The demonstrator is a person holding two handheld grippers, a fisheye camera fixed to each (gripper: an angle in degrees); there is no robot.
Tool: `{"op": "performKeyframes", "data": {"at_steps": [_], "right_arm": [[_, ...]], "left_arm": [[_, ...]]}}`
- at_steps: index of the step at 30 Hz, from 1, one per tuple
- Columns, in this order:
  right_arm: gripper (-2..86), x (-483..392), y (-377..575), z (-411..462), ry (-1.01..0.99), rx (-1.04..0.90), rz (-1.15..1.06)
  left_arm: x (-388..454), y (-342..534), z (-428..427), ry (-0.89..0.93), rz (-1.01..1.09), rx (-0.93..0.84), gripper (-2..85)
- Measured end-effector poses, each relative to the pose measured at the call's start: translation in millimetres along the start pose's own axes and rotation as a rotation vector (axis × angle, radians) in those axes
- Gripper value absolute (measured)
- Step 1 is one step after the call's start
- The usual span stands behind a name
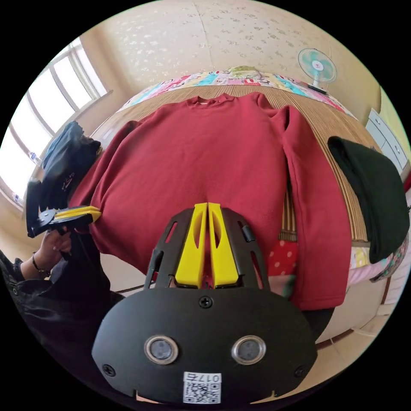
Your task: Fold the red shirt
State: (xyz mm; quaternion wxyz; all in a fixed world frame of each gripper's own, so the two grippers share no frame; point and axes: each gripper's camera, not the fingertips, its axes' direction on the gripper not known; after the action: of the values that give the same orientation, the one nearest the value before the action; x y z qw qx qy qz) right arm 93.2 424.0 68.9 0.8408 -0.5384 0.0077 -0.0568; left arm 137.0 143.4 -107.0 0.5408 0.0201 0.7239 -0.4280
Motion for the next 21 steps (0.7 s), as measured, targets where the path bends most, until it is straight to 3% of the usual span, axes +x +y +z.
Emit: {"op": "performKeyframes", "data": {"at_steps": [5,6,9,14,21], "right_arm": [[0.8,34.3,20.6,-19.8,-0.078,-0.143,0.087],[0.8,38.3,19.9,-22.3,-0.089,-0.167,0.093],[1.2,62.2,11.1,-44.0,-0.168,-0.243,0.122],[2.4,75.1,-11.4,-117.3,0.106,-0.056,0.036],[2.5,106.6,-114.6,-136.4,0.014,0.03,0.078]], "left_arm": [[-21.9,44.8,24.4,-0.032,-0.066,-0.266,-0.7],[-26.4,52.1,22.9,-0.023,-0.093,-0.25,-0.8],[-40.4,72.0,-8.8,0.109,-0.14,-0.077,-0.7],[-31.9,47.2,-77.1,0.033,-0.038,0.193,1.9],[-16.4,-51.5,-103.0,-0.091,0.045,0.348,6.4]]}}
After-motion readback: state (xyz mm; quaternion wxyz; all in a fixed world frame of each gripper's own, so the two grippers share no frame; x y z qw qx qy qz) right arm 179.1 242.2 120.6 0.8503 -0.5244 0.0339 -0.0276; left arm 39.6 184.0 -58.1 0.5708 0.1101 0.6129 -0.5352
